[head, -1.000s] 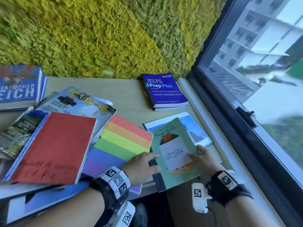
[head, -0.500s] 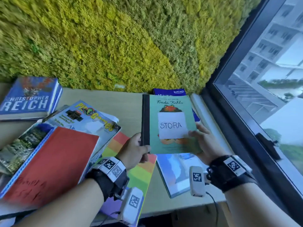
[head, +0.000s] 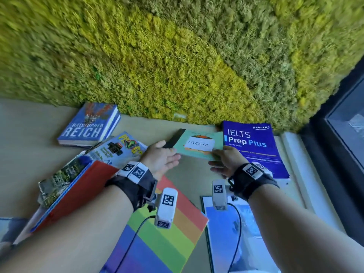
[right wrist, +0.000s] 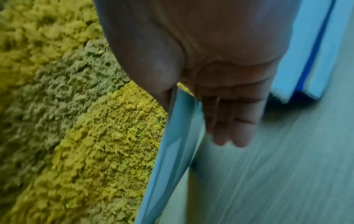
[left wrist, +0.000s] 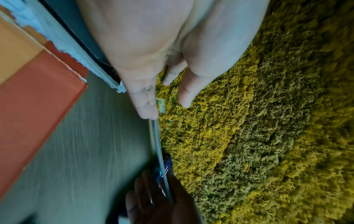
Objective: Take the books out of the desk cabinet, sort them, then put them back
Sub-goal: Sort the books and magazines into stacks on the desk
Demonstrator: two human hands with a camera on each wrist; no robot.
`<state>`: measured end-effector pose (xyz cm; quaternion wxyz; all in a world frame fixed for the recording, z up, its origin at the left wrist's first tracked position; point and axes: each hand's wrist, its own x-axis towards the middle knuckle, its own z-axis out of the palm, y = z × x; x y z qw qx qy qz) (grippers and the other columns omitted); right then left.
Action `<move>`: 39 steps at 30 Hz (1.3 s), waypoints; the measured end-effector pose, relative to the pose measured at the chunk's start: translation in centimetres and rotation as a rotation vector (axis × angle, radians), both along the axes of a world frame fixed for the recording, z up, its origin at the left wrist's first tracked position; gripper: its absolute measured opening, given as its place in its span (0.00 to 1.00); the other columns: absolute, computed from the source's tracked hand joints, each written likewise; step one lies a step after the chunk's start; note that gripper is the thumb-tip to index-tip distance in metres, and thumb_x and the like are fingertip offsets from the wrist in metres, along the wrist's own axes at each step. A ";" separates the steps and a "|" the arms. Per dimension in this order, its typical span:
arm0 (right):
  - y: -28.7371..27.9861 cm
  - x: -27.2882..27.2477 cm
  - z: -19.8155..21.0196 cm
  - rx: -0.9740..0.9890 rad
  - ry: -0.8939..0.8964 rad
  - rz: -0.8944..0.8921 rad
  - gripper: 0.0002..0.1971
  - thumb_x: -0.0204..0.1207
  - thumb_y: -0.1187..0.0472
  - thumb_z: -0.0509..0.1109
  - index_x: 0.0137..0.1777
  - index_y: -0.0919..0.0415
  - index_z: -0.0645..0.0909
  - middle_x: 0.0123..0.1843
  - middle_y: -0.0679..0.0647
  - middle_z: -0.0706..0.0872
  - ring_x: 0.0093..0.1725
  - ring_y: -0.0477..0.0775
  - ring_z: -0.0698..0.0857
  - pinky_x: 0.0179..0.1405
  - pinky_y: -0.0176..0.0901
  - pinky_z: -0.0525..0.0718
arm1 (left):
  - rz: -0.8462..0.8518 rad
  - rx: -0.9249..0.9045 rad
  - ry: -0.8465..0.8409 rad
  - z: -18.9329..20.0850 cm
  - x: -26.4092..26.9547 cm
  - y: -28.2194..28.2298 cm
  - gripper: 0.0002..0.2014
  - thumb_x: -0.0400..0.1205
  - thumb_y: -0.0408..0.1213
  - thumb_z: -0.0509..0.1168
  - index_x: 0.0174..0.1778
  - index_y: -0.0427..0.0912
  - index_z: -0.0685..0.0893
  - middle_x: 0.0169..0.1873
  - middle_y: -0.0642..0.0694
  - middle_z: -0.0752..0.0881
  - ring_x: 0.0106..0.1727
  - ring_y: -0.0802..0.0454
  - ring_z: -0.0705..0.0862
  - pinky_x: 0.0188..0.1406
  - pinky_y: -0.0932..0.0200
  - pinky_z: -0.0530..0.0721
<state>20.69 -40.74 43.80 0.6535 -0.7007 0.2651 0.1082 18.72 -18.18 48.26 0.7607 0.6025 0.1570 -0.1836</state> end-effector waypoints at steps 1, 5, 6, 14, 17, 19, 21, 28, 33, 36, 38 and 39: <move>-0.1 0.4 -0.2 -0.124 -0.001 0.081 0.10 0.84 0.52 0.70 0.52 0.59 0.76 0.45 0.60 0.82 0.39 0.59 0.85 0.35 0.47 0.84 | 0.005 0.007 -0.004 0.2 -0.3 0.1 0.34 0.89 0.24 0.61 0.90 0.38 0.53 0.59 0.38 0.80 0.63 0.35 0.82 0.74 0.40 0.79; -1.2 -0.1 -0.9 -0.491 -0.150 0.244 0.19 0.78 0.38 0.71 0.38 0.47 0.68 0.33 0.45 0.71 0.28 0.45 0.72 0.24 0.40 0.66 | -0.135 0.103 -0.045 0.8 -3.0 0.9 0.33 0.89 0.30 0.64 0.89 0.41 0.57 0.67 0.37 0.78 0.72 0.32 0.81 0.76 0.40 0.78; -1.2 -0.7 -1.3 -0.441 -0.167 0.248 0.18 0.73 0.34 0.72 0.40 0.45 0.71 0.36 0.42 0.72 0.31 0.43 0.74 0.28 0.39 0.71 | -0.178 0.141 -0.067 0.7 -3.9 1.3 0.31 0.89 0.31 0.64 0.87 0.42 0.61 0.68 0.38 0.78 0.70 0.34 0.84 0.73 0.42 0.80; 4.0 -8.0 -4.2 -0.376 -0.178 0.422 0.19 0.81 0.54 0.76 0.70 0.56 0.84 0.63 0.53 0.90 0.58 0.51 0.90 0.65 0.58 0.87 | -0.346 0.479 -0.218 0.7 -7.0 8.0 0.25 0.76 0.45 0.67 0.71 0.46 0.82 0.59 0.35 0.88 0.51 0.48 0.86 0.46 0.56 0.84; 6.6 -9.5 -5.2 -0.560 -0.140 0.571 0.26 0.80 0.53 0.76 0.77 0.55 0.78 0.69 0.53 0.88 0.62 0.53 0.89 0.65 0.51 0.85 | -0.421 0.531 -0.214 -0.8 -6.8 9.5 0.16 0.86 0.38 0.68 0.71 0.45 0.82 0.59 0.35 0.89 0.50 0.51 0.86 0.50 0.57 0.81; 8.1 -9.9 -5.1 -0.686 -0.136 0.580 0.32 0.79 0.48 0.75 0.82 0.54 0.74 0.71 0.53 0.86 0.67 0.56 0.87 0.67 0.49 0.83 | -0.488 0.530 -0.235 -1.7 -7.0 9.9 0.19 0.84 0.42 0.71 0.70 0.47 0.81 0.66 0.42 0.87 0.58 0.58 0.87 0.56 0.61 0.82; 9.4 -9.9 -5.1 -0.777 -0.085 0.565 0.35 0.76 0.41 0.73 0.82 0.51 0.72 0.69 0.52 0.88 0.67 0.58 0.87 0.66 0.51 0.83 | -0.508 0.515 -0.265 -2.1 -7.4 10.4 0.24 0.74 0.52 0.70 0.68 0.53 0.82 0.70 0.45 0.84 0.68 0.58 0.84 0.69 0.53 0.82; 10.0 -9.5 -2.9 -0.739 0.012 0.484 0.08 0.80 0.52 0.75 0.57 0.52 0.87 0.47 0.53 0.89 0.38 0.53 0.84 0.39 0.40 0.81 | -0.500 0.342 -0.272 -2.5 -6.9 13.0 0.28 0.67 0.53 0.70 0.65 0.53 0.83 0.68 0.45 0.86 0.66 0.44 0.87 0.61 0.49 0.86; 10.8 -10.8 -1.6 -0.922 0.083 0.419 0.14 0.78 0.45 0.75 0.59 0.51 0.87 0.49 0.52 0.90 0.46 0.54 0.89 0.45 0.42 0.86 | -0.463 0.362 -0.449 -2.2 -6.0 15.3 0.15 0.77 0.41 0.70 0.60 0.54 0.85 0.61 0.50 0.88 0.62 0.52 0.88 0.51 0.61 0.86; 12.6 -11.1 -0.5 -0.962 -0.062 0.434 0.17 0.80 0.46 0.74 0.63 0.53 0.87 0.56 0.54 0.89 0.56 0.56 0.89 0.56 0.45 0.85 | -0.413 0.684 -0.560 -1.7 -3.0 18.8 0.13 0.83 0.37 0.71 0.64 0.52 0.87 0.63 0.51 0.88 0.64 0.53 0.87 0.65 0.51 0.83; 15.0 -11.1 0.5 -0.873 -0.108 0.441 0.09 0.81 0.49 0.73 0.57 0.50 0.88 0.49 0.51 0.91 0.51 0.54 0.90 0.53 0.45 0.86 | -0.425 0.923 -0.506 -1.1 -1.3 20.9 0.22 0.81 0.41 0.74 0.71 0.51 0.84 0.70 0.44 0.83 0.67 0.45 0.84 0.68 0.51 0.81; 16.4 -11.1 0.7 -0.779 -0.119 0.436 0.06 0.81 0.50 0.73 0.52 0.50 0.87 0.45 0.50 0.92 0.47 0.55 0.92 0.50 0.47 0.87 | -0.456 1.026 -0.469 -0.9 -0.8 21.7 0.26 0.78 0.44 0.76 0.74 0.53 0.82 0.72 0.42 0.79 0.70 0.42 0.81 0.70 0.50 0.79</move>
